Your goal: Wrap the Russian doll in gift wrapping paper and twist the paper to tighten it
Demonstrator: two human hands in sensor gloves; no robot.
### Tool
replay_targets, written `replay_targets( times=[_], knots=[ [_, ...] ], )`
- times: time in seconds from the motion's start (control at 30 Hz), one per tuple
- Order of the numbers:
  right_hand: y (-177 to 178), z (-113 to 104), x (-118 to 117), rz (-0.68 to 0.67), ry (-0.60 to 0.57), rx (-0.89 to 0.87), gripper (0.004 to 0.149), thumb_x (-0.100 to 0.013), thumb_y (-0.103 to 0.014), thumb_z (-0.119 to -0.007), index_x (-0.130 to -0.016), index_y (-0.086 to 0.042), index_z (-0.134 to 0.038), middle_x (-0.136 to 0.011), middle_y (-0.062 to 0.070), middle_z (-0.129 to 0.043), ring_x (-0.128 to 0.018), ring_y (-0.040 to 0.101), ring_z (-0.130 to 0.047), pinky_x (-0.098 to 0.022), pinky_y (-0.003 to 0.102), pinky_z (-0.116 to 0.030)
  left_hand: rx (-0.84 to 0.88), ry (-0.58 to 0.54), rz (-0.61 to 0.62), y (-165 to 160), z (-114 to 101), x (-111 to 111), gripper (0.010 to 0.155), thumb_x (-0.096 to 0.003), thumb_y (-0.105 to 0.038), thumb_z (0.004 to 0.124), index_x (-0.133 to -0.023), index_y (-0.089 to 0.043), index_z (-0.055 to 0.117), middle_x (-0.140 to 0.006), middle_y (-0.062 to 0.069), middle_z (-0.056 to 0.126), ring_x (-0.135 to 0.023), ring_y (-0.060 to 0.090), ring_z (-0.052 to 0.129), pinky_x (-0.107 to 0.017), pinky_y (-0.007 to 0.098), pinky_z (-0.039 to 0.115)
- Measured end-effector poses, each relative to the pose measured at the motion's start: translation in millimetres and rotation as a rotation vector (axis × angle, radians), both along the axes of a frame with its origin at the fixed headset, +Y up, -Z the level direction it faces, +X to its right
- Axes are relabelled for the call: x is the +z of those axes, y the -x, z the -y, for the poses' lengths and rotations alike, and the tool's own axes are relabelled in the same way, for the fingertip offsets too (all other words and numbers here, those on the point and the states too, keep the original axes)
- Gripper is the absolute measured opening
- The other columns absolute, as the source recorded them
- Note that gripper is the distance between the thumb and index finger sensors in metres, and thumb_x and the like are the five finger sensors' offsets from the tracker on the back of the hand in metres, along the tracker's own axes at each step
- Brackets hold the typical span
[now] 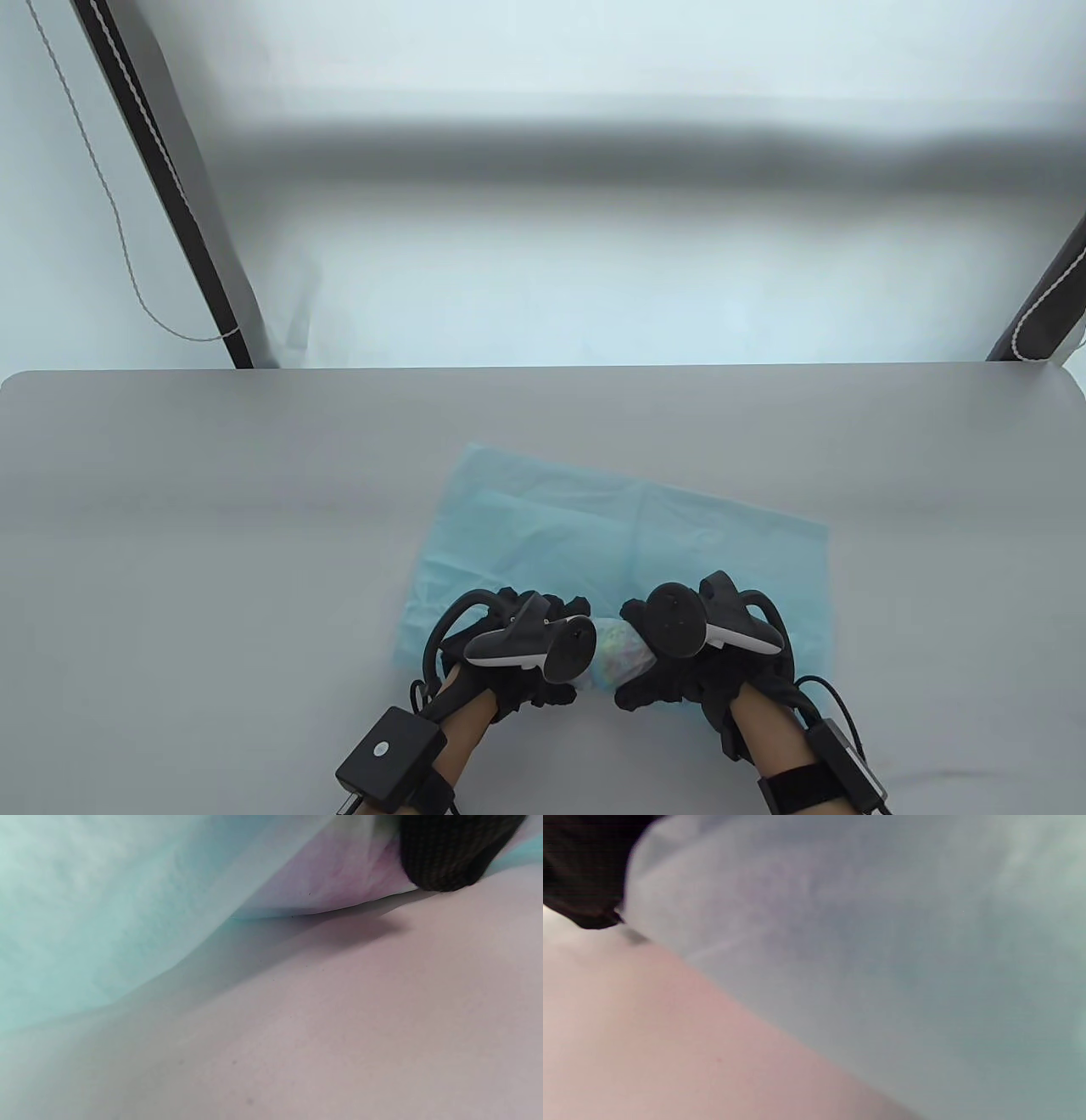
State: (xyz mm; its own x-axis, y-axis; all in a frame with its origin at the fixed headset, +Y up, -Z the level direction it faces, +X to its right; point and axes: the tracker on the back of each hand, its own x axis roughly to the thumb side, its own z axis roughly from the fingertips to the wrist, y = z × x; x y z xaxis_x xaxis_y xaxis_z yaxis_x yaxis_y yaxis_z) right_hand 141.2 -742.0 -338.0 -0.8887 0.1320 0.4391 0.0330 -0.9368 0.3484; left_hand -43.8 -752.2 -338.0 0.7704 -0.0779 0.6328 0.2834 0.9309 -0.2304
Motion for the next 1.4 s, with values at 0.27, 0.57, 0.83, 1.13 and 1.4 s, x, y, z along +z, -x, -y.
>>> replay_targets(
  times=[0.27,0.57,0.83,1.13,1.4],
  knots=[
    [19.4,0.2,12.5,-0.146,-0.194,0.194,0.118,-0.04,-0.066,-0.09,-0.123,-0.009,-0.028,-0.123,0.025,-0.052,-0.11,0.045,-0.06,-0.081,0.066,-0.054,0.077,0.231,-0.089,11.2,0.0,-9.9,0.103,-0.0397,-0.069,0.088,-0.115,-0.019,0.039,-0.113,0.016,0.072,-0.092,0.039,0.084,-0.07,0.064,0.062],
    [11.1,2.3,2.9,-0.067,-0.077,0.062,0.112,-0.038,-0.074,-0.089,-0.12,-0.01,-0.049,-0.111,0.019,-0.077,-0.096,0.039,-0.081,-0.077,0.063,-0.063,0.007,0.137,-0.106,12.4,-0.2,0.2,0.106,-0.0455,-0.058,0.087,-0.113,-0.018,0.016,-0.126,0.017,0.03,-0.114,0.045,0.041,-0.075,0.073,0.037],
    [1.1,5.6,-2.4,-0.018,0.014,-0.002,0.111,-0.039,-0.072,-0.089,-0.121,-0.009,-0.047,-0.113,0.021,-0.074,-0.099,0.041,-0.078,-0.077,0.064,-0.062,-0.045,-0.171,0.038,-4.4,-0.5,8.0,0.106,-0.0401,-0.06,0.09,-0.11,-0.022,0.02,-0.12,0.01,0.056,-0.105,0.038,0.07,-0.074,0.066,0.053],
    [29.5,-0.8,19.0,-0.185,-0.23,0.269,0.119,-0.041,-0.067,-0.091,-0.123,-0.008,-0.029,-0.122,0.022,-0.059,-0.109,0.043,-0.066,-0.08,0.067,-0.056,0.028,0.133,-0.02,5.1,-4.6,-5.6,0.104,-0.0365,-0.071,0.089,-0.114,-0.022,0.039,-0.109,0.011,0.079,-0.084,0.034,0.092,-0.065,0.06,0.071],
    [28.9,0.5,13.5,-0.134,-0.154,0.212,0.114,-0.039,-0.07,-0.091,-0.121,-0.009,-0.041,-0.114,0.02,-0.072,-0.1,0.04,-0.078,-0.078,0.062,-0.063,0.041,0.218,-0.071,14.2,-5.0,-4.0,0.103,-0.0416,-0.068,0.085,-0.115,-0.02,0.03,-0.119,0.012,0.061,-0.102,0.039,0.071,-0.071,0.065,0.058]
  ],
)
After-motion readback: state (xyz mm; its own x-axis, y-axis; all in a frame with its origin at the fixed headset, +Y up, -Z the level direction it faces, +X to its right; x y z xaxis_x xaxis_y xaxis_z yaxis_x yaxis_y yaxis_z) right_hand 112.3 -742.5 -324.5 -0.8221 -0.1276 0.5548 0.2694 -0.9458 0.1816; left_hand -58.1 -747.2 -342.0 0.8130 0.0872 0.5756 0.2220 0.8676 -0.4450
